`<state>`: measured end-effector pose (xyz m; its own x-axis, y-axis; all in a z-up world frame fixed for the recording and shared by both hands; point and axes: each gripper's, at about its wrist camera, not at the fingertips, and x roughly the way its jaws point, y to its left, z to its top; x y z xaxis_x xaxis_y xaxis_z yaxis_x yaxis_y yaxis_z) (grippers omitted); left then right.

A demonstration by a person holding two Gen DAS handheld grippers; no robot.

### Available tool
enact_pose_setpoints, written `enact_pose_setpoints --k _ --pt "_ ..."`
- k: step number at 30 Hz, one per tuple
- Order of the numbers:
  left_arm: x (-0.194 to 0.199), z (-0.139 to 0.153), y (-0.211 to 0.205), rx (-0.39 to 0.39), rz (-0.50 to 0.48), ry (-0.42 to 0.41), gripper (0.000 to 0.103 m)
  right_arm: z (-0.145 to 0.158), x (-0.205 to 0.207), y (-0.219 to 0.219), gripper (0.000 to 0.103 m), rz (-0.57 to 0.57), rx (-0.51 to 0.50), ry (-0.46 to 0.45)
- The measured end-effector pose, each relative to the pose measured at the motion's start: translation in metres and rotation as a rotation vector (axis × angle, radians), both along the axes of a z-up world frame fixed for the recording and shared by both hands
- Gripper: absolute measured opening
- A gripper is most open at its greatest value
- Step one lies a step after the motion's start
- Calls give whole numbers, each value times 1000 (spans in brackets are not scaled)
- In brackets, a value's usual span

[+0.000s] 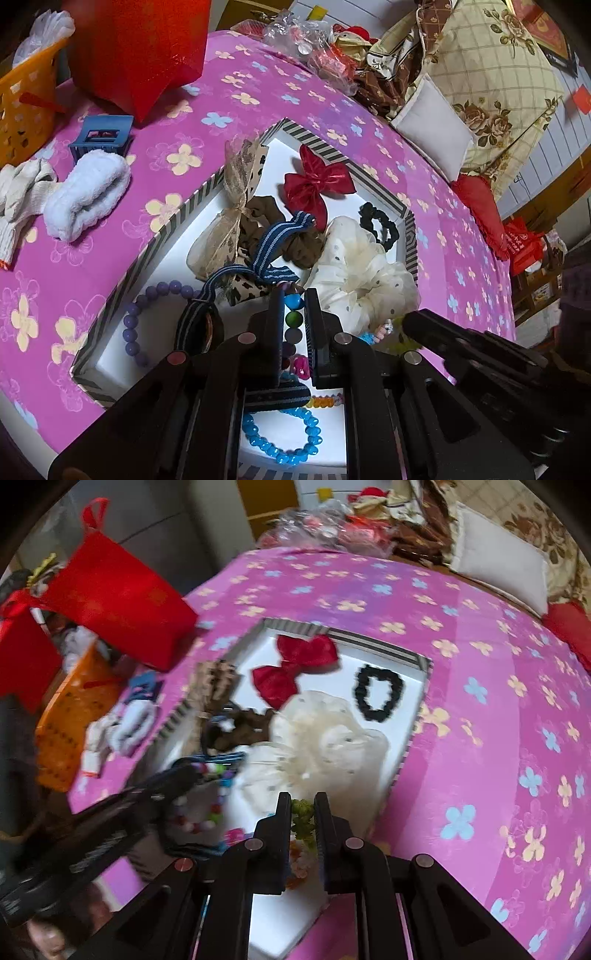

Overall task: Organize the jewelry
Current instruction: 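Carry both bracelets into the white tray and open both tools, then withdraw both tools from the tray away from the table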

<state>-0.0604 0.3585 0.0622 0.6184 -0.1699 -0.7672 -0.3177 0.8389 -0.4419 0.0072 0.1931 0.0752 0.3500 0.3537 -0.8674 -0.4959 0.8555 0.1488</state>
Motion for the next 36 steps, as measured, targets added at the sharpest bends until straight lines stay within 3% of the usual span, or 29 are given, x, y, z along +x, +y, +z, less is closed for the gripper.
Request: enact_pose_setpoints --k 5,7,9,18,22,27,29,31,33,36 --pt "2 4 -5 28 -2 -15 9 -9 10 -9 12 -45 -46 -12" --pt "3 7 -8 37 -12 -21 10 -9 11 -12 22 -51 -57 -28" --pt "2 9 -11 67 -11 -27 13 -6 10 -15 50 -62 -53 -58" --pt "-2 21 -23 179 10 -70 21 8 -19 -53 51 -106 -46 -136" --pt "-11 34 -33 261 53 -129 44 7 -53 -94 51 -127 -66 -178" --pt "-27 55 -65 454 96 -229 50 -6 -94 -160 51 -189 -122 -202" --pt "-38 63 -81 518 112 -284 68 -11 -110 -189 51 -229 -134 -190" --pt "-51 71 -98 552 131 -350 80 -14 -121 -211 51 -261 -125 -172" --pt "-65 78 -118 607 151 -400 85 -18 -132 -235 51 -289 -112 -158" --pt "-86 83 -152 731 145 -408 90 -21 -143 -260 51 -319 -100 -161"
